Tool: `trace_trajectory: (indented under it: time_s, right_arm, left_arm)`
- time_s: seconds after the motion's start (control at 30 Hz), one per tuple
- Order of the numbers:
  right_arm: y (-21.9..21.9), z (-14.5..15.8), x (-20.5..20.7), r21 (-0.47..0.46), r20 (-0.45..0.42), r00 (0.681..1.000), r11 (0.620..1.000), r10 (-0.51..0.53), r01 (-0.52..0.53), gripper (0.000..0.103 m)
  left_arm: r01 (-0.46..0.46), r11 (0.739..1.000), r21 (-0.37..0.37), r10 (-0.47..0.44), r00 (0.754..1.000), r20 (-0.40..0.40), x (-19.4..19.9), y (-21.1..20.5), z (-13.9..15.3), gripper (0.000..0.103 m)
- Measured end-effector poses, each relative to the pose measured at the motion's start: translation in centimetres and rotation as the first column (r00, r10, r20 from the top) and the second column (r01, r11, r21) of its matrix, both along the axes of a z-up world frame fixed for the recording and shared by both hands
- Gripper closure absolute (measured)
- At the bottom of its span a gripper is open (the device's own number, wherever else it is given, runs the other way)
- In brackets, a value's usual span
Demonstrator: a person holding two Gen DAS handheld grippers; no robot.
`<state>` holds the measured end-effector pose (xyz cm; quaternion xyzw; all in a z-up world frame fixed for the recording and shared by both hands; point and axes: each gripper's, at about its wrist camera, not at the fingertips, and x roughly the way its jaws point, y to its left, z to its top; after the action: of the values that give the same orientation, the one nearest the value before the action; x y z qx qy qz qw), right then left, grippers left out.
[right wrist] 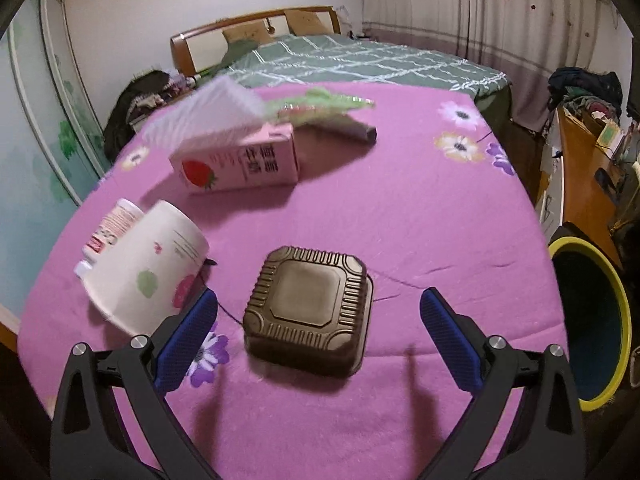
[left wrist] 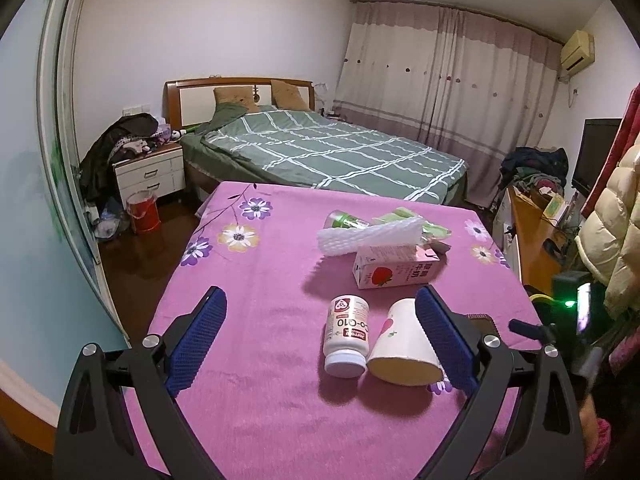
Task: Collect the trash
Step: 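Carry the brown box over the bin and open the right tool, then grasp the white supplement bottle with the left tool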
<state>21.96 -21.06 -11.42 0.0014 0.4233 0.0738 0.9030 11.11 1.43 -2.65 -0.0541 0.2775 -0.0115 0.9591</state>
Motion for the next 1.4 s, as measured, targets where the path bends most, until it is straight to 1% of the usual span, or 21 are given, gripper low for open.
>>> trace_trajectory:
  time_s: [0.03,0.1,0.13,0.17,0.2,0.4,0.6,0.77,0.83,0.93,1.13,1.2,1.23,1.27,1.4]
  right_arm:
    - [0.1,-0.3,0.2,-0.007,-0.009,1.000,1.000,-0.004,0.004,0.008]
    - [0.1,-0.8,0.5,-0.009,-0.021,1.000,1.000,-0.007,0.007,0.020]
    - [0.0,-1.0,0.5,-0.011,-0.027,1.000,1.000,-0.011,0.011,0.033]
    - [-0.2,-1.2,0.6,-0.008,-0.039,0.999,1.000,-0.019,0.018,0.044]
    - [-0.4,-1.3,0.5,-0.001,-0.043,0.999,1.000,-0.020,0.020,0.044]
    - [-2.3,-0.2,-0.2,-0.002,0.006,0.998,0.998,-0.061,0.061,0.045]
    - [-7.1,1.4,-1.2,-0.016,0.057,0.986,0.987,-0.158,0.159,0.045]
    - [-12.6,1.8,-1.9,-0.020,0.068,0.958,0.960,-0.278,0.279,0.045]
    - [-14.8,1.9,-2.0,-0.018,0.068,0.943,0.945,-0.326,0.328,0.045]
    - [-18.5,1.5,-2.0,-0.031,0.059,0.910,0.911,-0.410,0.412,0.044]
    - [-22.3,0.1,-1.5,-0.053,0.030,0.874,0.872,-0.486,0.486,0.044]
    - [-23.2,-0.2,-1.5,-0.053,0.027,0.862,0.861,-0.506,0.507,0.039]
    - [-23.6,-0.2,-1.5,-0.051,0.033,0.857,0.855,-0.515,0.516,0.032]
    - [-23.6,-0.2,-1.5,-0.051,0.036,0.853,0.852,-0.520,0.521,0.027]
    - [-23.8,0.1,-1.6,-0.035,0.050,0.846,0.846,-0.531,0.533,0.025]
  left_arm:
    - [0.002,1.000,0.001,-0.002,1.000,-0.001,0.0,-0.1,0.0,0.009]
    - [0.005,1.000,0.000,-0.005,1.000,-0.004,0.1,-0.2,0.0,0.009]
    - [0.009,1.000,-0.002,-0.009,1.000,-0.007,0.2,-0.3,-0.1,0.009]
    - [0.011,1.000,-0.003,-0.011,1.000,-0.010,0.3,-0.4,-0.2,0.009]
    - [0.014,1.000,-0.002,-0.014,1.000,-0.014,0.4,-0.5,-0.3,0.009]
    - [0.028,1.000,0.004,-0.028,0.999,-0.034,1.1,-1.3,-0.8,0.009]
    - [0.054,0.998,0.012,-0.053,0.998,-0.040,1.5,-2.7,-0.8,0.009]
    - [0.079,0.997,0.025,-0.078,0.996,-0.042,1.8,-4.3,-0.9,0.009]
    - [0.089,0.996,0.027,-0.087,0.995,-0.047,1.9,-4.8,-1.0,0.009]
    - [0.101,0.995,0.026,-0.099,0.993,-0.058,2.1,-5.2,-1.3,0.009]
    - [0.114,0.993,0.040,-0.111,0.991,-0.072,2.6,-6.0,-1.6,0.009]
    - [0.114,0.992,0.044,-0.111,0.991,-0.078,2.8,-6.1,-1.8,0.009]
    - [0.114,0.993,0.043,-0.110,0.991,-0.080,3.0,-6.1,-1.8,0.009]
    - [0.114,0.993,0.043,-0.110,0.990,-0.083,3.0,-6.1,-1.9,0.009]
    - [0.115,0.992,0.043,-0.111,0.990,-0.092,3.5,-6.2,-2.3,0.009]
